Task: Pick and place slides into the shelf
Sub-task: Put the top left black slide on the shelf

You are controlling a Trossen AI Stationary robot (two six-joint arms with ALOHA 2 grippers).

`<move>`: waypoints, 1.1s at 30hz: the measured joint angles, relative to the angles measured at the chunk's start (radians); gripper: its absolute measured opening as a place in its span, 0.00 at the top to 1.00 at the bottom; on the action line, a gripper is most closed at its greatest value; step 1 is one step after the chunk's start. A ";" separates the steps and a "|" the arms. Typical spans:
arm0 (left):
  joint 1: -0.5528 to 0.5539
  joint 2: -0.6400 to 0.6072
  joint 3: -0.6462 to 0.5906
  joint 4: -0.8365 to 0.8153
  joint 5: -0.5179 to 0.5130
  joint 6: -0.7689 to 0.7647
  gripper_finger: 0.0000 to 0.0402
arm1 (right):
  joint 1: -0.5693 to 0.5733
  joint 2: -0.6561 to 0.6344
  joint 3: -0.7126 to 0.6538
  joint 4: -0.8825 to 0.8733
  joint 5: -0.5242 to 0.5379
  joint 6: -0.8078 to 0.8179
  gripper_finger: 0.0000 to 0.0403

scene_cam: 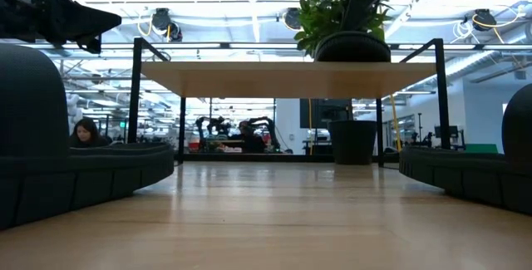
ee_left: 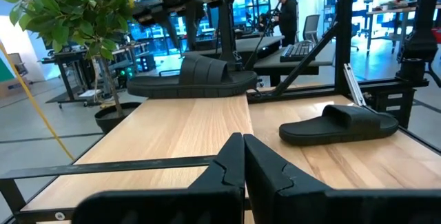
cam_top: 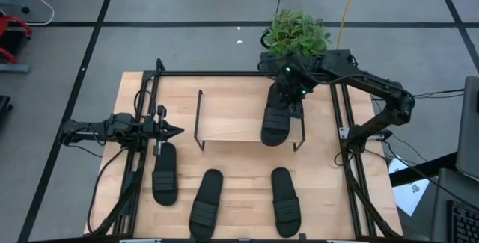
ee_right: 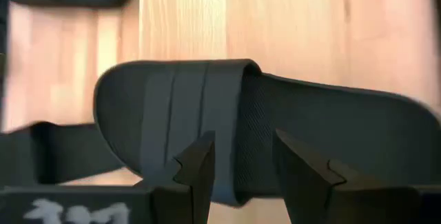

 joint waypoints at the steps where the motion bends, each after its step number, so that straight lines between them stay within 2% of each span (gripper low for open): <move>1: 0.000 0.000 0.000 0.000 0.000 0.000 1.00 | 0.014 -0.014 0.000 0.000 0.019 -0.009 0.69; 5: 0.000 0.000 0.000 -0.001 0.000 0.000 1.00 | 0.089 -0.098 0.000 0.029 0.074 -0.066 0.76; 11: 0.000 0.000 0.000 -0.002 -0.001 0.018 1.00 | 0.213 -0.281 -0.027 0.209 0.175 -0.070 0.98; 16: 0.000 0.000 0.000 -0.003 -0.001 0.042 1.00 | 0.193 -0.439 -0.152 0.392 0.146 -0.037 0.99; 18: 0.000 0.000 0.000 -0.004 -0.001 0.044 1.00 | 0.167 -0.506 -0.222 0.459 0.167 -0.020 1.00; 22: 0.000 0.000 0.000 -0.004 -0.001 0.037 1.00 | 0.129 -0.621 -0.379 0.598 0.192 0.059 1.00; 24: 0.000 0.000 0.000 -0.005 -0.001 0.026 1.00 | 0.133 -0.669 -0.464 0.702 0.226 0.105 1.00; 28: 0.000 0.000 0.000 -0.005 -0.001 0.021 1.00 | 0.147 -0.748 -0.633 0.871 0.223 0.130 1.00; 33: 0.000 0.000 0.000 -0.005 -0.001 0.020 1.00 | 0.147 -0.829 -0.779 0.918 0.222 0.134 1.00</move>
